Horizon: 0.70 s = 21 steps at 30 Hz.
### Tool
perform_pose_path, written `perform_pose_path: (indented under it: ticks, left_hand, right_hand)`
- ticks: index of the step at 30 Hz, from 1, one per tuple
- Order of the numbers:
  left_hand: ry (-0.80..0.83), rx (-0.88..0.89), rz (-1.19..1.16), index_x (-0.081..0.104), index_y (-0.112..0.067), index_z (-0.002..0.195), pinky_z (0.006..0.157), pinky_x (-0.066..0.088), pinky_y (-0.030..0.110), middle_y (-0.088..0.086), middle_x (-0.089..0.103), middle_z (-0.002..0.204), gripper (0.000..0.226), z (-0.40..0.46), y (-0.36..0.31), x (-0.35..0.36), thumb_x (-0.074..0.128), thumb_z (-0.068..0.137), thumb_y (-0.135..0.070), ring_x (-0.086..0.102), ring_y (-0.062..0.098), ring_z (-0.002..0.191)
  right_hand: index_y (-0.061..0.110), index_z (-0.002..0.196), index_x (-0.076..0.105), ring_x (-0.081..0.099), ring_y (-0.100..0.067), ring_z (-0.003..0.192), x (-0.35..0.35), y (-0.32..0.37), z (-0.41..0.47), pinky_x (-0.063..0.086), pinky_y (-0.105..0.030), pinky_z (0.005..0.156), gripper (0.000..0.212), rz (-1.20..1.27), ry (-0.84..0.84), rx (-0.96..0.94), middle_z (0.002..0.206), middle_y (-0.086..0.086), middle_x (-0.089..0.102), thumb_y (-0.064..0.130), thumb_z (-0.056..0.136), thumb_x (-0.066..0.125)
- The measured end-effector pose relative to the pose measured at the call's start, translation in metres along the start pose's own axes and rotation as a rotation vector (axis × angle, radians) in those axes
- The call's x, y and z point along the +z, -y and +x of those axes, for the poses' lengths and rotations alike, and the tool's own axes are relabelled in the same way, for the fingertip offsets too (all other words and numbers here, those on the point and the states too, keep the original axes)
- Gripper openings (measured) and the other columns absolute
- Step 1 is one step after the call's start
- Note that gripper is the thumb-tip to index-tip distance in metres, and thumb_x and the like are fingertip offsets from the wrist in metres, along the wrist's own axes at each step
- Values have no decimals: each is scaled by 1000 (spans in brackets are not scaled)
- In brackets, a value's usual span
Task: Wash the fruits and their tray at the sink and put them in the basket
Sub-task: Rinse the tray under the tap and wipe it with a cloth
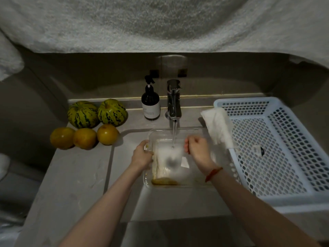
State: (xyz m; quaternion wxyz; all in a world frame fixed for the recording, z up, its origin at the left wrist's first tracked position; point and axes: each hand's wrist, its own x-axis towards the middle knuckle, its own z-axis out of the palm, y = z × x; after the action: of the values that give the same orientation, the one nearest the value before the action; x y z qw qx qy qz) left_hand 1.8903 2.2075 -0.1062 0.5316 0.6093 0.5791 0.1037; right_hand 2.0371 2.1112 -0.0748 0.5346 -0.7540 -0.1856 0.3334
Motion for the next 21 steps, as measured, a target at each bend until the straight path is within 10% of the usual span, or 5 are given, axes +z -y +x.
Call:
perform_pose_path:
  ticks: [6, 9, 15, 21]
  left_hand:
    - [-91, 44, 79, 54, -17, 123, 84, 54, 52, 13, 67, 103, 36, 17, 9, 10, 45, 89, -7, 64, 36, 96]
    - [-75, 63, 104, 59, -15, 115, 84, 54, 51, 14, 67, 108, 30, 21, 15, 12, 48, 88, -10, 63, 36, 97]
    - [37, 90, 131, 60, -24, 80, 83, 54, 47, 13, 69, 96, 20, 26, 14, 24, 49, 89, -11, 65, 34, 90]
    - [76, 139, 209, 67, -16, 95, 83, 55, 44, 13, 70, 94, 22, 38, -5, 37, 46, 93, -22, 65, 32, 90]
  right_hand:
    - [0, 117, 56, 56, -21, 102, 17, -45, 1, 36, -10, 86, 30, -557, 321, -311, 118, -13, 58, -1, 91, 43]
    - [6, 139, 39, 33, -19, 136, 30, -54, 6, 18, -18, 110, 44, -772, 456, -450, 145, -8, 39, 7, 95, 41]
    - [10, 148, 17, 21, -23, 141, 41, -65, 15, 19, -32, 114, 59, -1067, 535, -511, 155, -6, 19, 24, 97, 43]
    - [16, 150, -6, -7, -21, 146, 24, -84, 21, 2, -37, 118, 68, -1234, 428, -351, 159, 0, -9, 41, 99, 32]
